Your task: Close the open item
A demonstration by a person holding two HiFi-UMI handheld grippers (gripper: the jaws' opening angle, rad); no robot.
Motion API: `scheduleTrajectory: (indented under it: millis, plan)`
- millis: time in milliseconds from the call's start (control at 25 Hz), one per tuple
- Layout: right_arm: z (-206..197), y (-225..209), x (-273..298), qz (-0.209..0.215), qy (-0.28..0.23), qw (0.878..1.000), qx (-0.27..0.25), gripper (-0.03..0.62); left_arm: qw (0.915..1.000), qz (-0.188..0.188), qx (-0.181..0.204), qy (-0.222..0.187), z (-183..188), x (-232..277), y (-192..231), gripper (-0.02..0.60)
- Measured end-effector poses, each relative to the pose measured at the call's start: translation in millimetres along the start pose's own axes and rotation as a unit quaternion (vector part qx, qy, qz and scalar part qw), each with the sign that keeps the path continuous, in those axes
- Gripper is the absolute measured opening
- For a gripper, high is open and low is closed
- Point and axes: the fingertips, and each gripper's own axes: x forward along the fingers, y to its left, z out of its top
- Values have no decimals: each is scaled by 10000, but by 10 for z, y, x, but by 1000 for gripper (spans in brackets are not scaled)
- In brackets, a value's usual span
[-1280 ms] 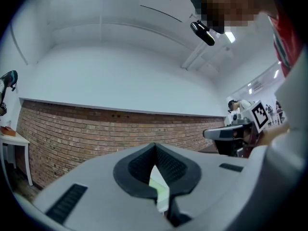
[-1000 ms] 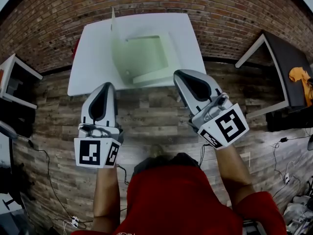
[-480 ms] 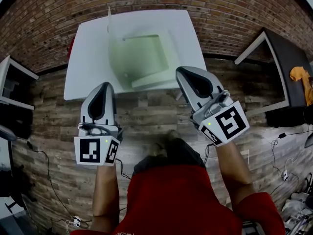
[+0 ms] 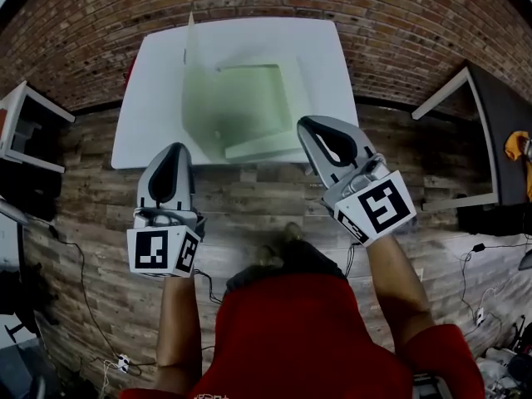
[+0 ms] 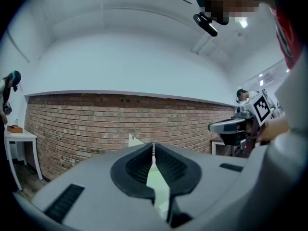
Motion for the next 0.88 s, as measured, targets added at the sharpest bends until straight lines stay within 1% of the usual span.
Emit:
scheduleTrajectory:
  millis: [280, 360, 480, 560, 640, 840, 880]
  plan:
    - [-231, -262, 120, 260, 159, 9993, 208, 34, 9993, 342, 32, 123, -110, 125, 44, 20]
    - [-290, -333, 150, 329, 198, 9989, 251, 35, 9991, 402, 42, 150, -125, 171, 38, 83]
    - [-389, -433, 202, 423, 296, 9981, 321, 42, 9985, 495, 64, 212, -152, 247, 33, 130]
    - [-473, -480, 237, 537, 396, 9969, 406, 103, 9980, 559, 84, 285, -184, 294, 31, 161]
    - [-566, -528, 265, 622, 509, 9956, 479, 128, 9971, 657, 118, 368, -226, 337, 43, 183]
    - [-817, -644, 343, 664, 924, 9919, 558, 226, 9938, 902, 188, 617, -369, 442, 144, 246]
    - [-872, -653, 357, 681, 1014, 9910, 547, 234, 9932, 934, 199, 670, -406, 461, 167, 253]
